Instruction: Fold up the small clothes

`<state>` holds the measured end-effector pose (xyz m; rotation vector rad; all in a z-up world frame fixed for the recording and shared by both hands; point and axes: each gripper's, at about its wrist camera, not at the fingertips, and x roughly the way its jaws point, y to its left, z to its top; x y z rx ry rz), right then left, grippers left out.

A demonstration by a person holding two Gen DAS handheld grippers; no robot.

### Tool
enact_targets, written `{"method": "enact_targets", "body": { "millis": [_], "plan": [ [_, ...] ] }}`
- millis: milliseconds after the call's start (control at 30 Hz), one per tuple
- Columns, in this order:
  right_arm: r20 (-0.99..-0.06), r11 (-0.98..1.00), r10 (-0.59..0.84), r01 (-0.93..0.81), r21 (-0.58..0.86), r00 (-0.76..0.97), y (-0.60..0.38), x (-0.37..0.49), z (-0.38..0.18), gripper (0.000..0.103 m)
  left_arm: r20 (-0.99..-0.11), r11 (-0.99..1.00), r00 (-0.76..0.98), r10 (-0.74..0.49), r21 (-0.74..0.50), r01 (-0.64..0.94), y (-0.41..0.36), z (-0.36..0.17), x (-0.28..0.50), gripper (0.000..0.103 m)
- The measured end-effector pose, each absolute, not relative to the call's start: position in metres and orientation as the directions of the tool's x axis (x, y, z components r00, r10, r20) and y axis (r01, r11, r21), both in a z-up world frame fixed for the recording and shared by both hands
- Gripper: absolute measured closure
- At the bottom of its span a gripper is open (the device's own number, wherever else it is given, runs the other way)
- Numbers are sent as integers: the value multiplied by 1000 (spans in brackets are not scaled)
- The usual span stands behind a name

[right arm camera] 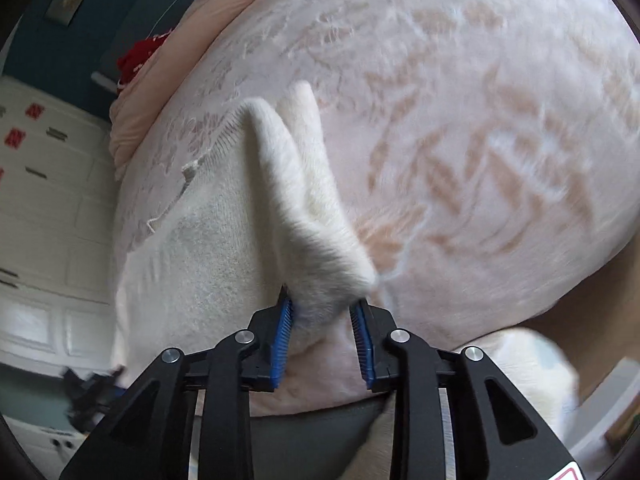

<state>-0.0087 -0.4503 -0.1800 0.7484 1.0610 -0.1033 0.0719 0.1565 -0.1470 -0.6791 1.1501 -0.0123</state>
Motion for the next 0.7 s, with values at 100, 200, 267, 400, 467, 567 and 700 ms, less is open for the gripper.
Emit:
{"method": "enact_targets", "body": {
  "millis": [100, 200, 267, 400, 467, 567, 700],
  "plan": [
    [-811, 854, 86, 377, 359, 579, -453, -4, -138, 44, -801, 862, 550, -237, -434, -261, 160, -95, 79, 26],
    [-782, 893, 89, 298, 338, 617, -447, 45, -121, 40, -763, 891, 593, -256, -425, -162, 140, -71, 123, 12],
    [-779, 903, 119, 259, 343, 615, -442, 88, -125, 36, -780, 908, 565, -268, -400, -122, 121, -79, 159, 11],
    [-837, 916, 113, 270, 296, 535, -428, 159, -166, 36, -868, 923, 421, -265, -355, -150, 94, -134, 219, 13],
    [-875, 910, 123, 300, 288, 467, -427, 174, -192, 62, -888, 910, 337, -312, -382, -164, 90, -163, 230, 55],
    [-856, 908, 210, 231, 350, 473, -416, 176, -191, 95, -885, 921, 356, -299, -365, -133, 90, -164, 222, 92],
    [-827, 890, 152, 289, 352, 541, -461, 168, -184, 97, -892, 950, 394, -221, -288, -121, 111, -157, 221, 93]
  ]
}}
